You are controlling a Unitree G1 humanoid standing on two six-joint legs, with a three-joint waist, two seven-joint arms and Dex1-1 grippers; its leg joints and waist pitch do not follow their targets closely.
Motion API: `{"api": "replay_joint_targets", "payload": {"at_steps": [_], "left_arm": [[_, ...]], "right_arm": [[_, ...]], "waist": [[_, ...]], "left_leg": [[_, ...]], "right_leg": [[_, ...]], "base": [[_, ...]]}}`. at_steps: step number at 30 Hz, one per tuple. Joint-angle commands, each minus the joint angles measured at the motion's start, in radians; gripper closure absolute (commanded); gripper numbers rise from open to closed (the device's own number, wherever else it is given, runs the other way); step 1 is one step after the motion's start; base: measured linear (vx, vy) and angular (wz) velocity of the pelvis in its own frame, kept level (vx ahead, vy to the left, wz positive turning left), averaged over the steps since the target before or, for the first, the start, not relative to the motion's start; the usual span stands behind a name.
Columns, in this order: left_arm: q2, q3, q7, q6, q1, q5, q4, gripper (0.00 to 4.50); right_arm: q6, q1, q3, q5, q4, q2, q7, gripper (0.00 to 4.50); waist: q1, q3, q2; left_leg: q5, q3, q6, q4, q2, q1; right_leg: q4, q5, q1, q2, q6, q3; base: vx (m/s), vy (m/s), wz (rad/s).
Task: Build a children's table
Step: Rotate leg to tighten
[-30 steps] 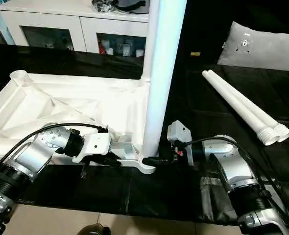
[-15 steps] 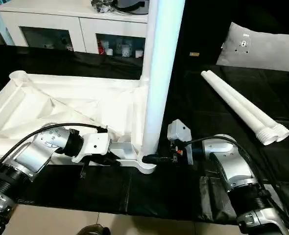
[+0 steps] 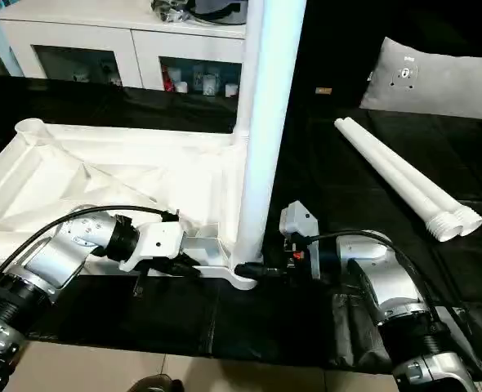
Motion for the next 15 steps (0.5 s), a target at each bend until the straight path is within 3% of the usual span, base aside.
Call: {"api": "replay_joint_targets", "payload": {"at_steps": [1,2,7,14,15], "left_arm": [[0.006,-0.065,-0.047,-0.013,0.003,0.052,0.020,4.50],[0.007,-0.065,-0.047,-0.013,0.002,0.052,0.020,4.50],[0.009,-0.065,-0.048,-0.013,0.000,0.054,0.021,4.50],[0.013,-0.065,-0.049,-0.011,0.005,0.053,0.015,4.50],[0.014,-0.065,-0.050,-0.010,0.006,0.053,0.013,4.50]], "right_arm": [[-0.011,0.013,0.007,-0.017,0.001,-0.002,-0.014,0.76],[-0.023,0.012,0.006,-0.025,0.004,0.002,-0.028,0.57],[-0.036,0.007,0.002,-0.033,0.012,0.017,-0.052,0.57],[-0.026,0.010,0.001,-0.020,0.004,0.017,-0.040,0.57],[-0.025,0.012,0.002,-0.020,0.003,0.015,-0.038,0.73]], "waist": [[-0.006,-0.061,0.007],[-0.006,-0.061,0.008],[-0.007,-0.059,0.007],[-0.008,-0.059,0.006],[-0.008,-0.059,0.007]], "left_leg": [[-0.274,-0.031,-0.008,-0.075,0.065,0.041],[-0.278,-0.031,-0.010,-0.076,0.065,0.041],[-0.299,-0.032,-0.017,-0.078,0.065,0.042],[-0.286,-0.031,-0.012,-0.077,0.065,0.041],[-0.288,-0.031,-0.012,-0.077,0.065,0.040]], "right_leg": [[-0.068,-0.070,0.019,-0.070,-0.235,0.026],[-0.068,-0.072,0.019,-0.070,-0.235,0.026],[-0.072,-0.105,0.018,-0.072,-0.229,0.028],[-0.069,-0.084,0.018,-0.071,-0.230,0.027],[-0.070,-0.087,0.018,-0.071,-0.230,0.028]], "base": [[0.000,0.000,0.00],[0.000,0.000,0.00],[0.000,0.000,0.00],[0.000,0.000,0.00],[0.000,0.000,0.00]]}}
